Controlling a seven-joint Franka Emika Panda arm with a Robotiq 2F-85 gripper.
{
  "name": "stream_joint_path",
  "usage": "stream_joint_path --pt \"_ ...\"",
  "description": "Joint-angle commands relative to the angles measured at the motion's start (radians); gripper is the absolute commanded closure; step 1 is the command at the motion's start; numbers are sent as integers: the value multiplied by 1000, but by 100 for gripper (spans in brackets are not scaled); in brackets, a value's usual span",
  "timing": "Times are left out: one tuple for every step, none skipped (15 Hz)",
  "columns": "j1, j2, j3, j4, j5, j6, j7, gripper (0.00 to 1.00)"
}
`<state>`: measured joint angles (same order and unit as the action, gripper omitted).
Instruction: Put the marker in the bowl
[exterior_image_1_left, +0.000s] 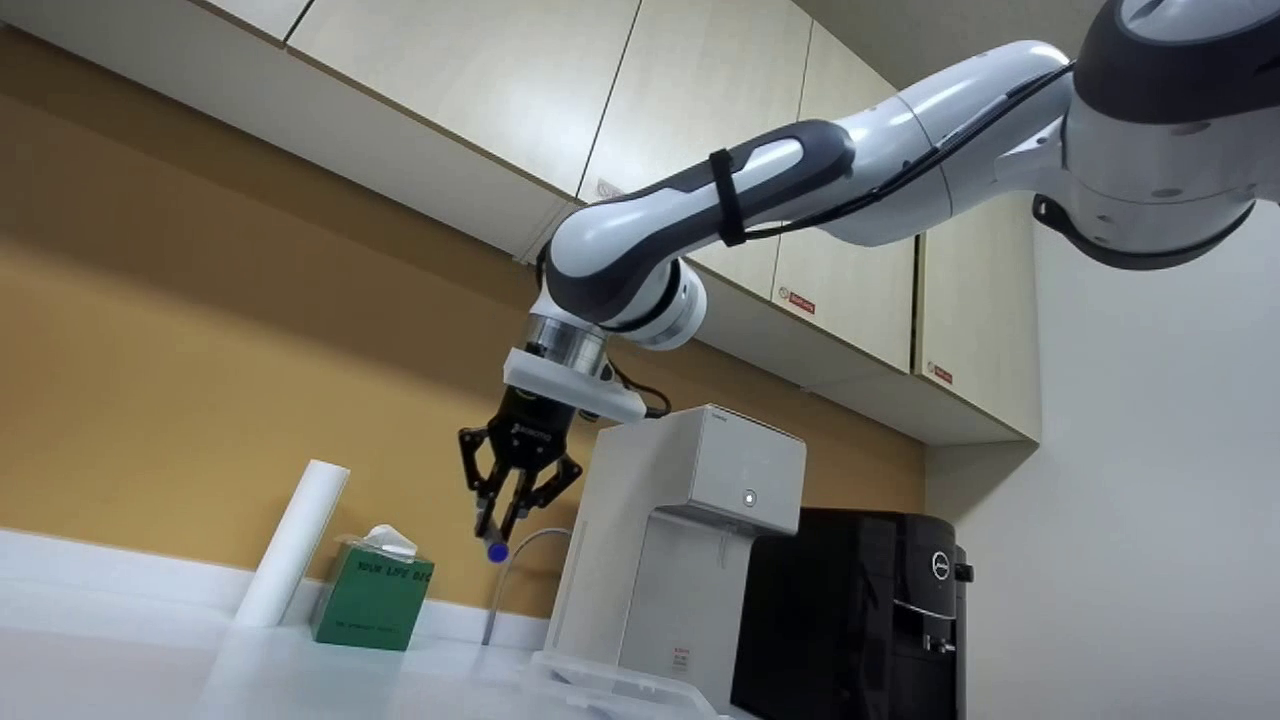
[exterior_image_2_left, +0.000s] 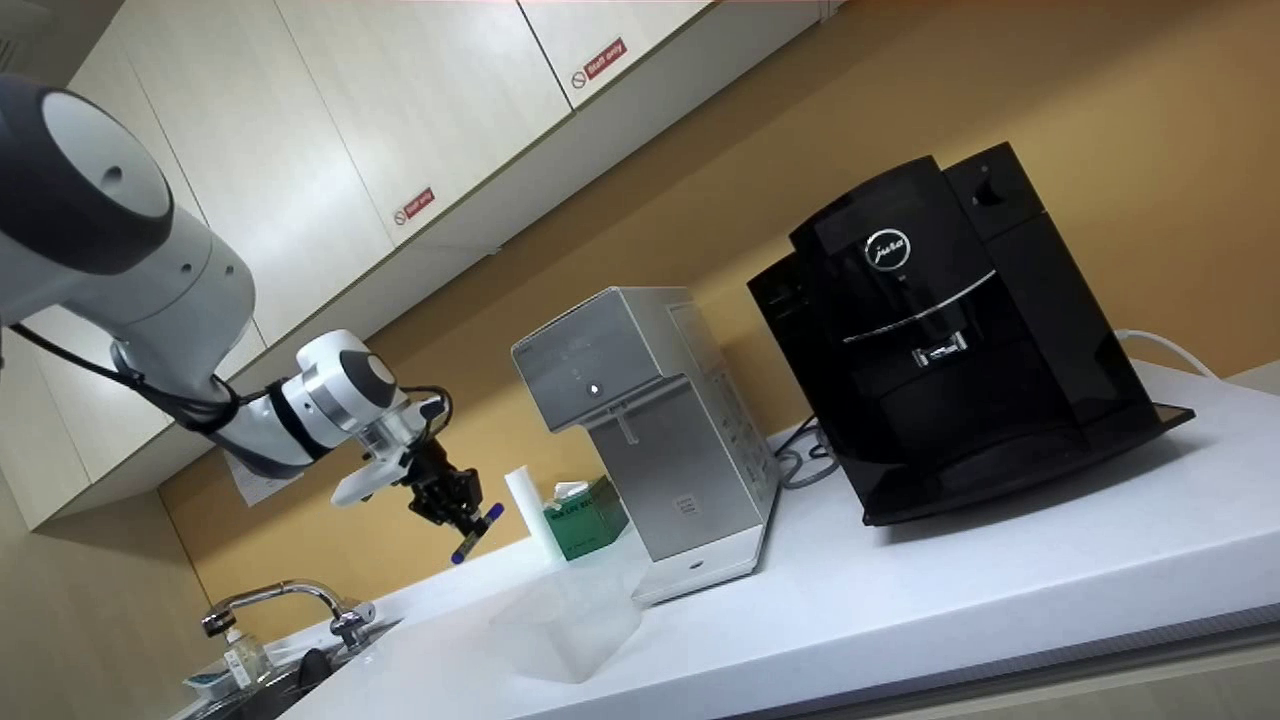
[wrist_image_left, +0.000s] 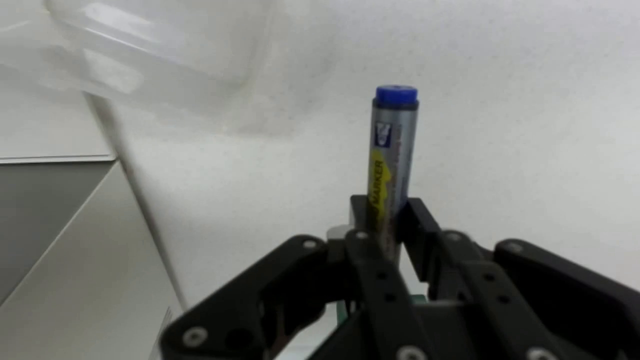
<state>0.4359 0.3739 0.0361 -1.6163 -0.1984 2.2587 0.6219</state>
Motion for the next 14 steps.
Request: stream_joint_path --pt "-50 -56 8 -37 -2 -54 17 95" --pt "-70 -62 21 -48 28 -80 -7 95" --pt "-89 -66 34 -56 61 -99 -36 95" --pt "-110 -69 53 -66 111 -115 -80 95" --pt "-125 -71 67 -75 154 -128 -116 95" --pt "-137 -74 77 -89 189 -133 -151 95" --pt "-154 -78 92 -107 235 -123 -201 95" --pt "-165 -80 104 -120 272 -118 -242 95" --pt "-172 -82 111 -137 294 -114 -274 95" --pt "-178 -84 115 -154 309 -108 -302 95" --pt "-178 -86 111 -168 304 -100 -302 95" --pt "-178 -89 106 -183 292 -87 -298 95" --pt "-174 -96 93 -199 265 -65 -271 95" --pt "-168 -103 79 -216 231 -35 -236 95"
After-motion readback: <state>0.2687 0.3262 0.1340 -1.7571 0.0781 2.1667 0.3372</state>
